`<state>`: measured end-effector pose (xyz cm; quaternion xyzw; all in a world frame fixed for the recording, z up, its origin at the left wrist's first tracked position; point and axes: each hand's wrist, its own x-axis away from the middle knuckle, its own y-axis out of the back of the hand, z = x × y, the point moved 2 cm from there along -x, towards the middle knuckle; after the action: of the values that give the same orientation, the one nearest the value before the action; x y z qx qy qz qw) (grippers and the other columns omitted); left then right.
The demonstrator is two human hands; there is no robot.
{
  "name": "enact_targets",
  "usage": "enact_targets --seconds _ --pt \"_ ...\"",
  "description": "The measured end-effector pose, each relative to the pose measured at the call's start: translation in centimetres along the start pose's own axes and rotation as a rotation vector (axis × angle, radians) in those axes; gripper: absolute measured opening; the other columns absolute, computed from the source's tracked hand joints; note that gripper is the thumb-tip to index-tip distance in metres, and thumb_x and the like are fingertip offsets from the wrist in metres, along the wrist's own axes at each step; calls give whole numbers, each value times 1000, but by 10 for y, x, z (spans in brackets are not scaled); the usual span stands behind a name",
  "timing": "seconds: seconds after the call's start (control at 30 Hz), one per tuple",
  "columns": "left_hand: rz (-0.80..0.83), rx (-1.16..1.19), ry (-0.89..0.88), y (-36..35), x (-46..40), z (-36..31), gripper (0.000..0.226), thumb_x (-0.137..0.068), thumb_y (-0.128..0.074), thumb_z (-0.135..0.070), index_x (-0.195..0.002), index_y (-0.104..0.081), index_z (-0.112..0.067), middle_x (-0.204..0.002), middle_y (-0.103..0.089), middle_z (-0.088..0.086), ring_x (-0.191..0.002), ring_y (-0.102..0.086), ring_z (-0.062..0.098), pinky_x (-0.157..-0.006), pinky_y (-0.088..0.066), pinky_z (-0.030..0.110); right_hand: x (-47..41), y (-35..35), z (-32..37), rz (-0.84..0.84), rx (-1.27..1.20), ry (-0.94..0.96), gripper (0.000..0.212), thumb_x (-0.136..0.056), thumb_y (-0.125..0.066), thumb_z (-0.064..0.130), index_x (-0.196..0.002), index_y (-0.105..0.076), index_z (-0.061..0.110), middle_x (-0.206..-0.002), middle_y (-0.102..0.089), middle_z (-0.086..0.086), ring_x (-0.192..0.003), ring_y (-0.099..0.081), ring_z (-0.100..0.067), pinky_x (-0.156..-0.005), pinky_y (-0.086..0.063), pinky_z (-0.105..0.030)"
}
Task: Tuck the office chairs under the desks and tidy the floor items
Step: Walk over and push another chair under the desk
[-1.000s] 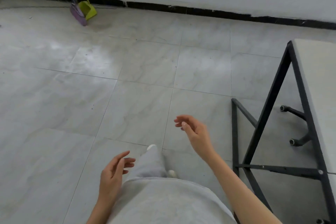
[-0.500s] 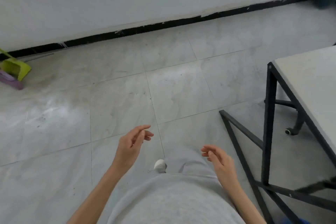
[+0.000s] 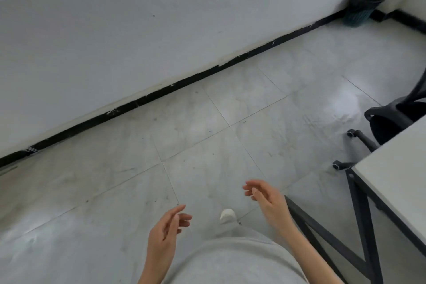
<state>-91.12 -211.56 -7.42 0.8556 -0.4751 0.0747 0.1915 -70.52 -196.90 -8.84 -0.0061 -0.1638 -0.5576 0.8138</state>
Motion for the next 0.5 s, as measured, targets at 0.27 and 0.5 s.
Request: enact_targets --seconds 0.27,0.5 --pt "69 -58 -10 -29 -176 -59 31 -94 -41 -2 -98 -63 -22 -90 -72 -8 -73 -67 9 -63 -50 15 -187 7 74 -41 -21 77 34 -92 -45 -3 -94 -62 26 -92 -70 3 -80 -66 -7 -73 -49 -13" --pt "407 -186 -97 -102 -385 -154 31 -95 -41 -4 -98 -62 -28 -88 -72 -13 -75 -66 6 -67 -49 14 -301 42 62 -311 -37 -132 34 -91 -47 -3 -91 -62 27 -83 -72 6 -76 -66 -3 -71 -49 -13"
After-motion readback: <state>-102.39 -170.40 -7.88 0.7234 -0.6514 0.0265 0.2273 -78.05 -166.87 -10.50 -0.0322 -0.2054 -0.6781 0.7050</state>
